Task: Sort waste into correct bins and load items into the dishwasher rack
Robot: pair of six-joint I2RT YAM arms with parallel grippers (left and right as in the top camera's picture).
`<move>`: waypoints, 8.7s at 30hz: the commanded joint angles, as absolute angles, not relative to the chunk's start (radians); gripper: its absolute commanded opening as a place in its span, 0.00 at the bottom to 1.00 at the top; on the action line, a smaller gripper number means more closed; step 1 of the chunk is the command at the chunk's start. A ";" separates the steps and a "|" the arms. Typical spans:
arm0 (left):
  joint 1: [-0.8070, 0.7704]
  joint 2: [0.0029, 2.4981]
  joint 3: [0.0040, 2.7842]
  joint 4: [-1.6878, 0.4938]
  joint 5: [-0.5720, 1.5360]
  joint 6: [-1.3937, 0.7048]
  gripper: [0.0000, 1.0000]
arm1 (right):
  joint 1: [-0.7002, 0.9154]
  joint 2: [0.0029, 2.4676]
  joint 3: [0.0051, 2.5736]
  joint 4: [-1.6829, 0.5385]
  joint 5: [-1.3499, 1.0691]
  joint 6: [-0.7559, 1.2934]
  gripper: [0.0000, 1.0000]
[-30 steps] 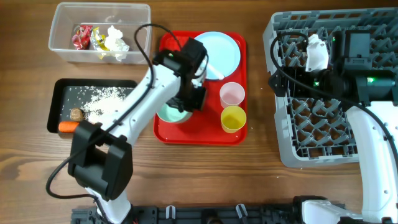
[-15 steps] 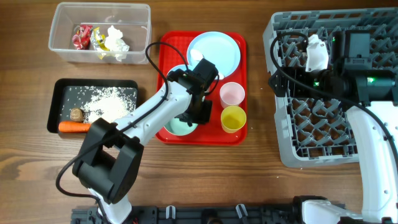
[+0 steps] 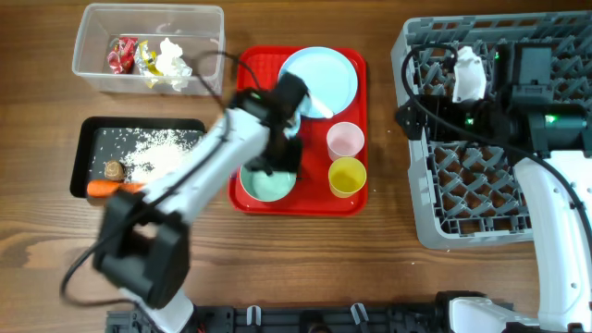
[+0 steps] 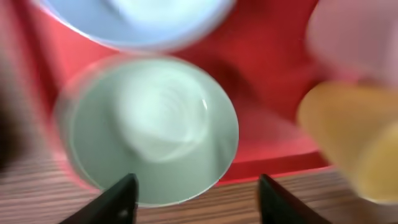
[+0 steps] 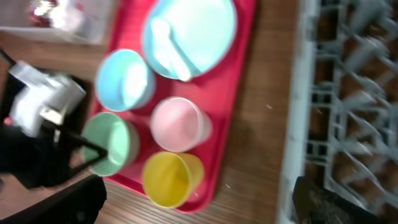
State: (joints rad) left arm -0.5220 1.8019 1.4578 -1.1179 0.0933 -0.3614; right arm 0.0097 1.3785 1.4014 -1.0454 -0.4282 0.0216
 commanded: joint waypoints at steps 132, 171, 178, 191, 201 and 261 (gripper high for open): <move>0.106 1.487 1.406 -1.061 0.077 -0.322 1.00 | 0.134 2.151 1.642 -0.089 1.082 -0.555 0.04; 0.106 1.487 1.406 -1.062 0.077 -0.323 1.00 | 0.213 2.151 1.641 -0.280 1.027 -0.495 0.78; 0.106 1.487 1.406 -1.061 0.077 -0.322 1.00 | 0.241 2.151 1.641 -0.354 1.022 -0.489 0.95; 0.106 1.487 1.406 -1.061 0.077 -0.322 1.00 | 0.298 2.099 1.641 -0.376 0.969 -0.415 1.00; 0.106 1.487 1.406 -1.061 0.077 -0.322 1.00 | 0.377 1.984 1.641 -0.416 0.854 -0.267 1.00; 0.106 1.487 1.406 -1.062 0.077 -0.322 1.00 | 0.617 2.120 1.544 -0.673 -0.044 0.621 0.04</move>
State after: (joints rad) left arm 0.1013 1.4815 1.4124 -1.0649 0.0757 -0.3347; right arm 0.6193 2.1021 1.5524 -0.6815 -0.0647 0.6621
